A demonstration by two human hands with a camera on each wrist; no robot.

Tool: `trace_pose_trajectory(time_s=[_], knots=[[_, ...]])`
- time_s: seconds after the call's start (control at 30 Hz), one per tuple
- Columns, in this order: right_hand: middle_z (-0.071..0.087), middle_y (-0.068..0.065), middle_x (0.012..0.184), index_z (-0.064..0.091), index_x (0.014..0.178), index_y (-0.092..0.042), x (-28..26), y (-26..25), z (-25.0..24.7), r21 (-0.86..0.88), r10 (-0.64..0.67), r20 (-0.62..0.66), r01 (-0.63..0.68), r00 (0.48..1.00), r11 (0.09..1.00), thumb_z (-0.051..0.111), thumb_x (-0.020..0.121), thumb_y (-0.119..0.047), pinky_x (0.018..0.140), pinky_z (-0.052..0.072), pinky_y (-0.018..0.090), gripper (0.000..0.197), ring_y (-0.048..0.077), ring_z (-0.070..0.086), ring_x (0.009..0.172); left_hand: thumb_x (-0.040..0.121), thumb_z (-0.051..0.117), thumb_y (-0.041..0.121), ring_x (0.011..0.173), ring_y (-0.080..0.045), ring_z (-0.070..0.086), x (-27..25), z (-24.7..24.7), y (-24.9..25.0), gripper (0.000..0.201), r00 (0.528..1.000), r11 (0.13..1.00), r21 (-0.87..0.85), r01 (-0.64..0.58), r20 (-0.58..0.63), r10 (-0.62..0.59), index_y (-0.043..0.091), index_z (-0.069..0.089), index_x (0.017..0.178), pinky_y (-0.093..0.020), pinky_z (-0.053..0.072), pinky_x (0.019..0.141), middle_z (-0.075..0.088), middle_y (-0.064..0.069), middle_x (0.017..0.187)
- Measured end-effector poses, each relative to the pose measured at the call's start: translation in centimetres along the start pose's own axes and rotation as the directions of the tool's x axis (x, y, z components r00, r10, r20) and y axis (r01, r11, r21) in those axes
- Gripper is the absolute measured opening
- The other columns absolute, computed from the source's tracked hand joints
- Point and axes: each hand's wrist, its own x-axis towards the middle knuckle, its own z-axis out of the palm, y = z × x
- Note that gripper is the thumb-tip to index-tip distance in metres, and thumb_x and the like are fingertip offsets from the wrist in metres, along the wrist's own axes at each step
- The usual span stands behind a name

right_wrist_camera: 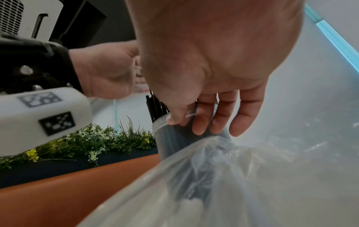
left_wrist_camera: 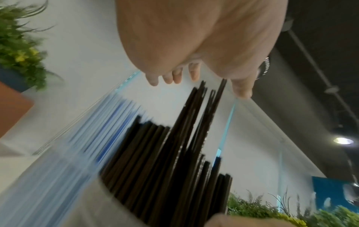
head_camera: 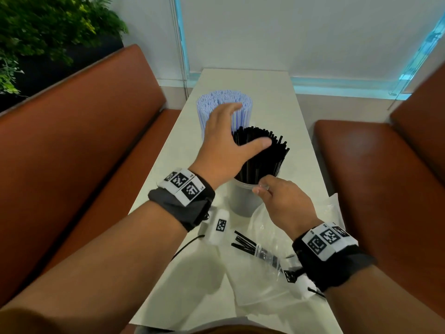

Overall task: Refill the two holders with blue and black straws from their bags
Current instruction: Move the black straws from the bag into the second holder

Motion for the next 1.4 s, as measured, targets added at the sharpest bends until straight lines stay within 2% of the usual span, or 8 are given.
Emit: trace_pose_trajectory(time_s=[0.27, 0.43, 0.6, 0.7, 0.83, 0.93, 1.13, 1.4], knots=[[0.060, -0.011, 0.084, 0.059, 0.097, -0.032, 0.0, -0.3, 0.0, 0.017, 0.040, -0.001, -0.040, 0.999, 0.999, 0.044, 0.099, -0.047, 0.064, 0.046, 0.037, 0.022, 0.024, 0.062, 0.089, 0.103, 0.048, 0.047, 0.153, -0.025, 0.016, -1.9, 2.0, 0.2, 0.068, 0.809, 0.721, 0.525, -0.452, 0.581, 0.084, 0.008, 0.030, 0.156, -0.039, 0.006, 0.125, 0.026, -0.009, 0.164], [0.068, -0.010, 0.102, 0.059, 0.106, -0.035, 0.2, -0.3, -0.2, 0.008, 0.035, 0.038, -0.036, 0.999, 0.999, 0.041, 0.100, -0.054, 0.066, 0.044, 0.035, 0.027, 0.019, 0.059, 0.093, 0.099, 0.045, 0.047, 0.151, -0.028, 0.021, -0.6, 0.7, 1.4, 0.067, 0.926, 0.844, 0.382, -0.376, 0.197, 0.323, 0.005, 0.038, 0.150, -0.046, 0.017, 0.124, 0.030, -0.014, 0.161], [0.058, -0.011, 0.081, 0.057, 0.099, -0.035, -0.2, -0.5, -0.4, 0.046, 0.022, 0.017, -0.022, 1.000, 0.999, 0.037, 0.099, -0.048, 0.061, 0.039, 0.034, 0.024, 0.023, 0.059, 0.085, 0.103, 0.035, 0.055, 0.155, -0.024, 0.009, -2.6, 2.3, -0.5, 0.075, 0.860, 0.636, 0.657, -0.405, 0.511, 0.020, 0.011, 0.014, 0.160, -0.043, 0.008, 0.125, 0.016, -0.008, 0.167], [0.053, -0.013, 0.082, 0.056, 0.097, -0.035, -0.6, -0.9, -0.8, 0.013, 0.031, 0.010, -0.031, 0.999, 0.999, 0.043, 0.102, -0.045, 0.062, 0.037, 0.033, 0.018, 0.021, 0.060, 0.085, 0.100, 0.047, 0.056, 0.151, -0.024, 0.022, -2.2, 1.5, -0.3, 0.070, 0.874, 0.800, 0.491, -0.344, 0.479, 0.082, 0.017, 0.032, 0.156, -0.042, 0.014, 0.124, 0.029, -0.006, 0.163], [0.053, -0.017, 0.066, 0.042, 0.098, -0.039, -2.7, -1.4, -1.1, -0.019, 0.133, -0.218, -0.141, 0.967, 0.990, 0.038, 0.092, -0.068, 0.048, 0.030, 0.026, 0.030, 0.001, 0.051, 0.059, 0.094, 0.057, 0.041, 0.116, -0.014, 0.051, -4.4, -0.6, -1.2, 0.033, 0.962, 0.934, 0.233, -0.273, 0.045, 0.270, 0.019, 0.063, 0.118, -0.025, 0.038, 0.102, 0.055, 0.003, 0.124], [0.054, -0.012, 0.068, 0.044, 0.093, -0.028, -3.4, -1.1, -0.6, -0.231, 0.378, 0.042, -0.359, 0.925, 0.904, 0.028, 0.076, -0.091, 0.049, 0.027, 0.030, 0.068, 0.013, 0.052, 0.061, 0.094, 0.051, 0.037, 0.086, -0.007, 0.055, -7.6, -0.4, -3.0, 0.016, 0.984, 0.974, 0.199, -0.110, 0.162, 0.078, 0.024, 0.060, 0.093, -0.024, 0.046, 0.076, 0.054, 0.013, 0.093], [0.054, -0.008, 0.080, 0.049, 0.085, -0.023, -2.9, -0.3, 0.2, -0.207, 0.396, 0.277, -0.348, 0.876, 0.914, 0.055, 0.085, -0.039, 0.061, 0.040, 0.032, 0.017, 0.014, 0.055, 0.072, 0.094, 0.058, 0.030, 0.101, -0.021, 0.052, -13.4, 4.8, -5.6, 0.019, 0.582, 0.877, 0.366, -0.313, 0.803, -0.127, 0.014, 0.066, 0.102, -0.041, 0.049, 0.084, 0.058, -0.002, 0.108], [0.068, 0.010, 0.082, 0.056, 0.086, -0.007, -2.8, -0.4, -0.4, 0.157, 0.326, 0.326, -0.391, 0.887, 0.907, 0.047, 0.087, -0.018, 0.074, 0.056, 0.045, 0.014, 0.030, 0.067, 0.078, 0.096, 0.056, 0.020, 0.079, -0.022, 0.050, -13.9, 10.2, -4.5, 0.018, 0.474, 0.817, 0.375, -0.438, 0.869, -0.144, 0.015, 0.045, 0.083, -0.038, 0.049, 0.082, 0.057, -0.010, 0.099]])
